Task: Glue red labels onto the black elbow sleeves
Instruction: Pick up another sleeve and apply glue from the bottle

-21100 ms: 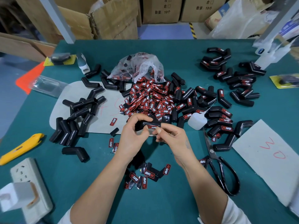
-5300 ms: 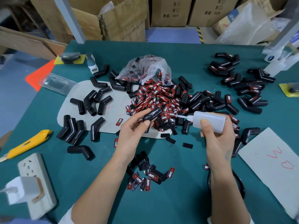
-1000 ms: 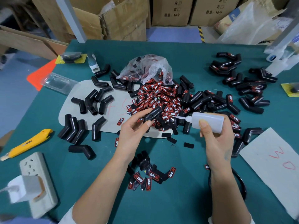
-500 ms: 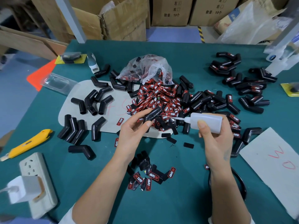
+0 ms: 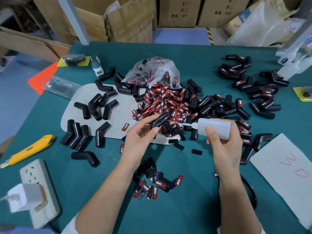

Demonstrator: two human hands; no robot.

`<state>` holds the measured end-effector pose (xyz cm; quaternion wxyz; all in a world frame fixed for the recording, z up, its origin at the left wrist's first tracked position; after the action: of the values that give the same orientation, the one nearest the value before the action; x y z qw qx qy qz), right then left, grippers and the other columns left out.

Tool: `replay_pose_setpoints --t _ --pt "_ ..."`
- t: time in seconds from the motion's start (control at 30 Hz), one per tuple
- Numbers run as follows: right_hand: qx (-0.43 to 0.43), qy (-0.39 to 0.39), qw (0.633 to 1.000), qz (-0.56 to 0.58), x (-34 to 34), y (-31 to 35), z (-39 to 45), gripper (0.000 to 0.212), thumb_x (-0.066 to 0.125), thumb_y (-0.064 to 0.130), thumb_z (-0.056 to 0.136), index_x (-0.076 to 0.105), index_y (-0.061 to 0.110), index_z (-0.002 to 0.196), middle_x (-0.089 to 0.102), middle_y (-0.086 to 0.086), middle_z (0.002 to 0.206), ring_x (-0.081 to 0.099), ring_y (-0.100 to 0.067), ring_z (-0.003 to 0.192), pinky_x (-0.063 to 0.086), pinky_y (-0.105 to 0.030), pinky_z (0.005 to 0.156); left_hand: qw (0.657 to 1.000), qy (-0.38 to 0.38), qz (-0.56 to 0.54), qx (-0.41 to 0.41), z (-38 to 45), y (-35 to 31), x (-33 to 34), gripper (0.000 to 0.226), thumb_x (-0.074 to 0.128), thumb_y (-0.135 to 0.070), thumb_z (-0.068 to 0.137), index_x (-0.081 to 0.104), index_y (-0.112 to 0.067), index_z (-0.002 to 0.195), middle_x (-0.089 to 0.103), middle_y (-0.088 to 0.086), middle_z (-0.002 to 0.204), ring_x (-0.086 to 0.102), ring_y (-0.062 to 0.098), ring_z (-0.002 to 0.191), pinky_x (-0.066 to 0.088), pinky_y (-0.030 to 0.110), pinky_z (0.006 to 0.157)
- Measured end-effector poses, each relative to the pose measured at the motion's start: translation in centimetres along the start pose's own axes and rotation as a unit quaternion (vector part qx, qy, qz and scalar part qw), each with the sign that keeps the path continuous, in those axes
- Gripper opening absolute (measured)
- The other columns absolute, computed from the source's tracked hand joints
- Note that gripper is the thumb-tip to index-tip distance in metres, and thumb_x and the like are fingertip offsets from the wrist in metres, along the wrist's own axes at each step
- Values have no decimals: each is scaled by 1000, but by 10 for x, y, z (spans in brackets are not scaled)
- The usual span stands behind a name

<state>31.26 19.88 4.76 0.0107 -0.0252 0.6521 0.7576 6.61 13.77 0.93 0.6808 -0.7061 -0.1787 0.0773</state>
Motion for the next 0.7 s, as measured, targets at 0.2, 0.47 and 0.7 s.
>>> replay_pose_setpoints --t 0.2,0.47,0.7 --pt "2 -24 1000 5 -4 0 2 24 72 46 93 64 30 109 69 12 101 61 -14 78 52 -20 70 1000 1 6 0 0 0 0 40 72 -7 99 75 -36 127 75 -3 126 71 16 111 54 26 99" --pt "0 4 1000 1 0 2 0 18 72 47 92 64 39 106 70 12 100 63 -10 79 51 -15 70 1000 -8 17 -3 1 0 0 38 72 -19 93 75 -40 125 75 -3 127 70 17 112 53 32 100" --pt "-2 8 1000 1 2 2 -1 19 72 44 93 65 34 108 71 12 102 63 -9 79 51 -16 70 1000 -9 18 -2 0 0 -1 38 73 -20 93 75 -41 125 75 -3 126 70 15 109 54 32 100"
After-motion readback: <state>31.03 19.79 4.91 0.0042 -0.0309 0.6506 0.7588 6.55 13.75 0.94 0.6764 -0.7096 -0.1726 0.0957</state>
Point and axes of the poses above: each hand's wrist, its own z-axis towards the middle knuckle, its own x-axis out of the palm, y = z × x, the point moved 6 cm from there along z, towards the middle knuckle
